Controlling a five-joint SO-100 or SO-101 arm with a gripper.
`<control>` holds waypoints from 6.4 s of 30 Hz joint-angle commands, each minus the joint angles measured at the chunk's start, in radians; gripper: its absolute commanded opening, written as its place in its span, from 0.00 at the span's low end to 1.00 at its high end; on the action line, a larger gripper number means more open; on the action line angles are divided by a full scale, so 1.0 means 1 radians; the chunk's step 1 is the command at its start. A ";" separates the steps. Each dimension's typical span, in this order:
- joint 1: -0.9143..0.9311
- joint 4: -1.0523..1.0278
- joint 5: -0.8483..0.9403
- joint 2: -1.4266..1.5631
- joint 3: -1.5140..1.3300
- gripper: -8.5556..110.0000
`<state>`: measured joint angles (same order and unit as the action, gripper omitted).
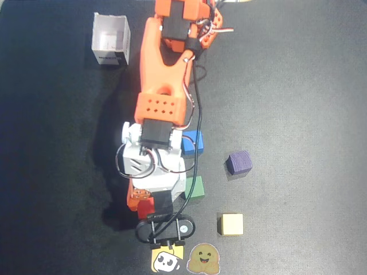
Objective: Put the yellow cube on top of the red cube.
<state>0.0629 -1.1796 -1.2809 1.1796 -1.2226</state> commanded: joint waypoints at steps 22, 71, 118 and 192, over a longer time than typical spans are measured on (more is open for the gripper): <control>0.028 0.031 0.028 -0.104 0.049 0.26; -0.394 0.290 -0.534 -0.077 -0.058 0.27; -0.278 0.167 -0.482 0.100 -0.175 0.12; 0.038 0.075 -0.201 -0.009 -0.032 0.13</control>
<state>0.1104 -1.1198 -1.4726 1.1612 -1.2947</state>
